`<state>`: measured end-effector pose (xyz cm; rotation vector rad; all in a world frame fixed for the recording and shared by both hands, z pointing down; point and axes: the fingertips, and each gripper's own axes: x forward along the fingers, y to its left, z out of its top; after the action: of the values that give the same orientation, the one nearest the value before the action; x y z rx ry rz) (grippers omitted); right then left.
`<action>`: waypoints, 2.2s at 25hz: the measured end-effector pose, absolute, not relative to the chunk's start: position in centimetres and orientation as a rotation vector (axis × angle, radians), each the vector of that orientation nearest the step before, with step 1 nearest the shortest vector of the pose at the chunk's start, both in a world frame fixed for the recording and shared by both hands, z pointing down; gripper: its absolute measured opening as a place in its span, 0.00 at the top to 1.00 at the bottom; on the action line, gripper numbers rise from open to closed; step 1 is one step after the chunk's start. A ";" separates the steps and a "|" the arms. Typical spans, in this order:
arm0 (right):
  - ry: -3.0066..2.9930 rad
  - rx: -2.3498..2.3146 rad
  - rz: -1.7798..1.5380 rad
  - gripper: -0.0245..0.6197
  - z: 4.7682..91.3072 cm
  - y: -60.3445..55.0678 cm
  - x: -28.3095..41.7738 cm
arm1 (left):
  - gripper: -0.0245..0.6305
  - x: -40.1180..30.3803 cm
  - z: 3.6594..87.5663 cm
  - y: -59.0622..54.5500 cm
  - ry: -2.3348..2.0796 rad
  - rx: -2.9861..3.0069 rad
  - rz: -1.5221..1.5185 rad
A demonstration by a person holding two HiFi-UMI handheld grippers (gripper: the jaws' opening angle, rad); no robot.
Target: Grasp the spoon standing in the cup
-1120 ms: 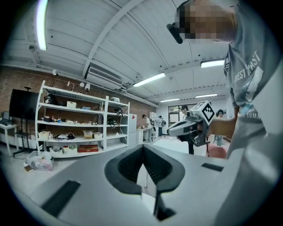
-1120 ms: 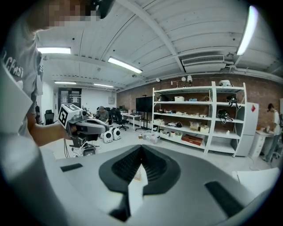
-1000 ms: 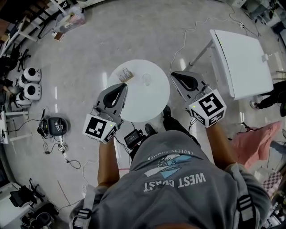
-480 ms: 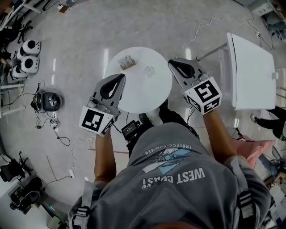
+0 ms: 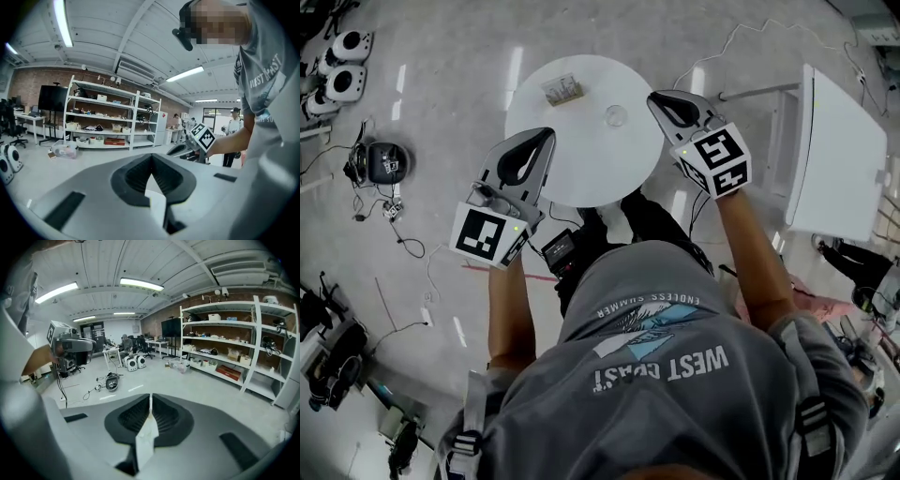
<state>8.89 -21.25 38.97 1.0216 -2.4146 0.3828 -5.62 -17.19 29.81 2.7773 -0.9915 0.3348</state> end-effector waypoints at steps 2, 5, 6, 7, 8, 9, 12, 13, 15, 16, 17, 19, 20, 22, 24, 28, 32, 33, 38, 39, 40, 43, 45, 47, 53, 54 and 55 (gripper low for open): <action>-2.396 0.989 0.402 0.95 40.9 -21.7 8.7 | 0.96 -5.7 30.6 -17.5 -1.001 2.759 0.338; -2.372 0.946 0.429 0.95 43.5 -22.2 8.3 | 0.96 -5.9 31.5 -17.8 -1.013 2.736 0.348; -2.364 0.934 0.436 0.95 44.3 -22.4 8.2 | 0.96 -5.9 31.9 -17.8 -1.017 2.728 0.351; -2.357 0.921 0.442 0.95 45.1 -22.6 8.1 | 0.96 -6.0 32.2 -17.9 -1.021 2.719 0.355; -2.350 0.908 0.449 0.95 45.9 -22.8 8.0 | 0.96 -6.0 32.6 -18.0 -1.025 2.710 0.358; -2.343 0.894 0.457 0.95 46.8 -23.0 7.8 | 0.96 -6.1 33.0 -18.1 -1.030 2.700 0.361; -2.319 0.855 0.475 0.95 49.1 -23.6 7.3 | 0.96 -6.4 34.1 -18.3 -1.043 2.669 0.367; -2.311 0.841 0.480 0.95 49.8 -23.8 7.1 | 0.96 -6.6 34.4 -18.4 -1.046 2.660 0.370; -2.295 0.811 0.491 0.92 51.3 -24.2 6.7 | 0.96 -6.8 35.0 -18.6 -1.052 2.643 0.378; -2.285 0.797 0.497 0.91 52.0 -24.3 6.6 | 0.96 -6.9 35.3 -18.7 -1.056 2.634 0.380; -2.274 0.784 0.500 0.89 52.7 -24.3 6.4 | 0.96 -6.9 35.6 -18.7 -1.059 2.626 0.381; -2.250 0.759 0.499 0.87 53.9 -24.3 6.1 | 0.96 -7.2 35.9 -18.7 -1.064 2.611 0.379; -2.240 0.745 0.497 0.86 54.5 -24.3 5.9 | 0.96 -7.3 36.1 -18.7 -1.067 2.605 0.378; -2.220 0.718 0.496 0.85 55.6 -24.2 5.5 | 0.96 -7.6 36.6 -18.7 -1.072 2.593 0.376; -2.202 0.695 0.493 0.85 56.8 -24.1 5.3 | 0.96 -7.7 37.1 -18.8 -1.077 2.580 0.377; -2.173 0.657 0.490 0.85 58.6 -24.0 5.1 | 0.96 -7.7 38.1 -18.8 -1.084 2.545 0.378; -2.160 0.640 0.465 0.85 59.6 -24.5 4.7 | 0.96 -7.9 38.7 -19.0 -1.090 2.530 0.374; -2.158 0.637 0.460 0.85 59.8 -24.6 4.6 | 0.96 -8.0 38.9 -19.1 -1.092 2.527 0.373; -2.135 0.623 0.431 0.85 60.4 -24.6 4.2 | 0.96 -8.5 39.3 -18.9 -1.101 2.508 0.370; -2.129 0.620 0.418 0.85 60.5 -24.6 4.2 | 0.96 -8.5 39.4 -18.9 -1.102 2.506 0.370; -2.121 0.618 0.403 0.85 60.7 -24.6 4.2 | 0.96 -8.6 39.4 -18.8 -1.103 2.505 0.370; -2.092 0.612 0.355 0.85 61.1 -24.5 4.4 | 0.96 -8.7 39.6 -18.6 -1.104 2.503 0.368; -2.077 0.610 0.322 0.86 61.2 -24.5 4.5 | 0.96 -8.7 39.7 -18.6 -1.103 2.501 0.365; -2.071 0.610 0.290 0.88 61.0 -24.6 4.5 | 0.96 -8.8 39.6 -18.6 -1.105 2.501 0.362; -2.050 0.615 0.234 0.91 60.9 -24.5 4.3 | 0.96 -9.0 39.6 -18.5 -1.107 2.503 0.354; -2.045 0.616 0.226 0.91 60.9 -24.5 4.3 | 0.96 -9.1 39.6 -18.5 -1.107 2.504 0.352; -2.039 0.616 0.217 0.91 60.9 -24.4 4.3 | 0.96 -9.2 39.5 -18.5 -1.107 2.504 0.349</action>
<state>4.33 -24.41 60.87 0.6158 -2.0386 0.2172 -9.17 -18.53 39.52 2.5041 -1.1069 0.3493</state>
